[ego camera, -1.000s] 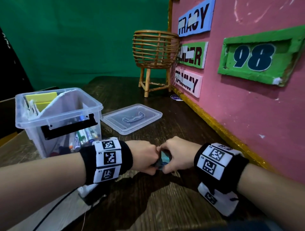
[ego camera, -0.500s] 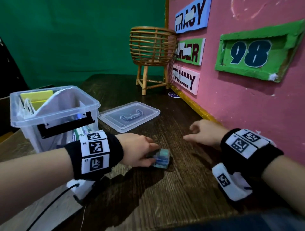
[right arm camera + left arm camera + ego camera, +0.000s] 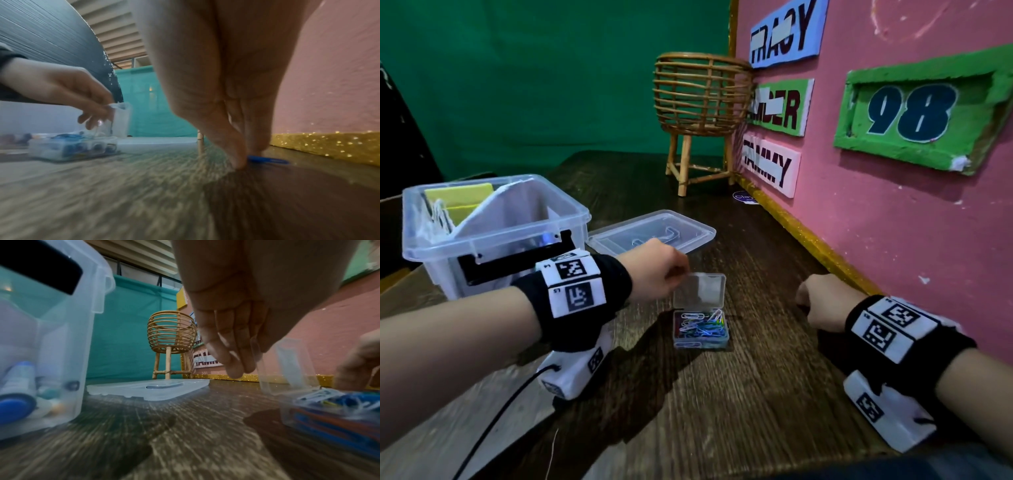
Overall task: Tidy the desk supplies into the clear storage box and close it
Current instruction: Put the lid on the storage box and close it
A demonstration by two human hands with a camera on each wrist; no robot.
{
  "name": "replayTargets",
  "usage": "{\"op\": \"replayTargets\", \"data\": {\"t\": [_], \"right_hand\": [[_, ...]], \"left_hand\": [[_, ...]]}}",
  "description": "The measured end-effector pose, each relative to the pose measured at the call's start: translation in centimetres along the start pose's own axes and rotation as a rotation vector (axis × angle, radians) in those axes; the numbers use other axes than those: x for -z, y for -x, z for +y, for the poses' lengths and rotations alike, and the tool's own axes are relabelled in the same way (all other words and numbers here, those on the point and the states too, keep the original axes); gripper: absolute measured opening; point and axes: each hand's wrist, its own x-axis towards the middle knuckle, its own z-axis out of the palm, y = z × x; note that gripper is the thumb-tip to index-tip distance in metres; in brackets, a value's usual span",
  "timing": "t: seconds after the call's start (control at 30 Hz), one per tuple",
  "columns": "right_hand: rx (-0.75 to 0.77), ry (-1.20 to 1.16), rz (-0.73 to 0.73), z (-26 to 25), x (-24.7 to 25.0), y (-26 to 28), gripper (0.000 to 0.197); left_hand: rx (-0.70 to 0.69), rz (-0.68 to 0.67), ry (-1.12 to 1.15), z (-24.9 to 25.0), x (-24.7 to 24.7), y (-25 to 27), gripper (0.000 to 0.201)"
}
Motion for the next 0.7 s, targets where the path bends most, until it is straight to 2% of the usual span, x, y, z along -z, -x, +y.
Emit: {"op": "replayTargets", "data": {"t": [0.1, 0.27, 0.37, 0.4, 0.47, 0.53, 0.6, 0.7], "right_hand": [[0.003, -0.077, 0.032, 0.1, -0.1, -0.1, 0.034], [-0.085, -0.08, 0.058, 1.1, -0.3, -1.2, 0.011], [-0.084, -0.125, 0.026, 1.2, 0.0, -1.2, 0.004], [-0.073, -0.144, 0.006, 1.1, 0.1, -1.0, 0.007], [-0.021, -0.17, -0.031, 0.7, 0.3, -0.7, 0.013], [0.057, -0.198, -0.07, -0.1, 0.3, -0.2, 0.009], [0.208, -0.332, -0.107, -1.5, 0.4, 0.4, 0.008], [0.463, -0.537, 0.009, -4.4, 0.6, 1.3, 0.009]], "left_hand": [[0.05, 0.006, 0.025, -0.3, 0.0, -0.1, 0.023], [0.068, 0.005, 0.024, -0.6, -0.3, 0.1, 0.024], [0.076, 0.0, 0.04, -0.5, -0.4, 0.2, 0.023], [0.077, -0.004, 0.045, -0.5, -0.5, 0.3, 0.023], [0.077, -0.011, 0.054, -0.6, -0.5, 0.3, 0.022], [0.077, -0.015, 0.062, -0.6, -0.4, 0.3, 0.021], [0.081, -0.025, 0.067, -0.6, -0.4, 0.3, 0.021], [0.087, -0.042, 0.066, -0.6, -0.3, 0.3, 0.022]]}}
